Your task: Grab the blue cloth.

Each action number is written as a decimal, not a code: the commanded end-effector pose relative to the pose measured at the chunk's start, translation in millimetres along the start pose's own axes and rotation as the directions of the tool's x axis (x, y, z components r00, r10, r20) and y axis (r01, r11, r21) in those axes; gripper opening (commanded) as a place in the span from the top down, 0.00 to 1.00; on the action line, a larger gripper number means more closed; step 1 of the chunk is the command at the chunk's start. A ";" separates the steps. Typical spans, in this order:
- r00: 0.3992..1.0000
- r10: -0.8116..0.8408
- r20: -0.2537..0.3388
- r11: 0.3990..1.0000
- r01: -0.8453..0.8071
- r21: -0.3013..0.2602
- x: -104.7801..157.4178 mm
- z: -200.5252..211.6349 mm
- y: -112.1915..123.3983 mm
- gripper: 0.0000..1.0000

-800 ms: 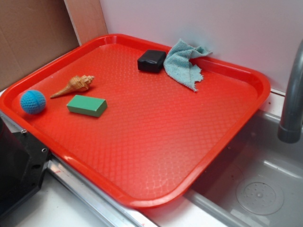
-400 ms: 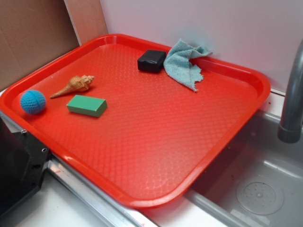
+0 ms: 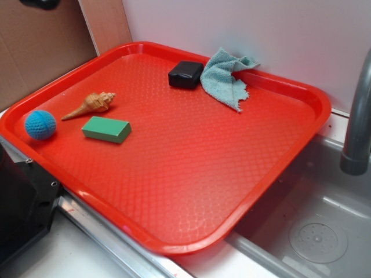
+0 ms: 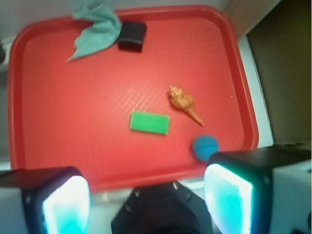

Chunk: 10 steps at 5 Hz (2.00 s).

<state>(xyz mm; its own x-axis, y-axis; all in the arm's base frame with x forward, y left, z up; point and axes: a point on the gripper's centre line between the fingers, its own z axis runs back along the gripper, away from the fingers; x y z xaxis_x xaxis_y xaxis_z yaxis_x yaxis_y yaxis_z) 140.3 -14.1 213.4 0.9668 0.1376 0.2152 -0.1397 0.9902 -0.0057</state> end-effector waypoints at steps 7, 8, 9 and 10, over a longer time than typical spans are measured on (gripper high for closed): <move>0.933 -0.250 0.257 0.958 0.278 -0.077 149.1 -144.4 -47.9 0.00; 0.934 -0.278 0.225 0.955 0.295 -0.041 166.1 -156.3 -51.1 0.00; 0.935 -0.310 0.171 0.945 0.323 -0.049 177.3 -173.0 -56.5 0.00; 0.924 -0.361 0.125 0.929 0.369 -0.044 179.9 -188.4 -66.6 0.00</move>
<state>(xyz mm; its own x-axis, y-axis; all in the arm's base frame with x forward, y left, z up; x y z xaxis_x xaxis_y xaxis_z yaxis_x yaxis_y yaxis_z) 349.9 -44.5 46.3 0.9434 -0.2216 0.2466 0.2235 0.9745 0.0206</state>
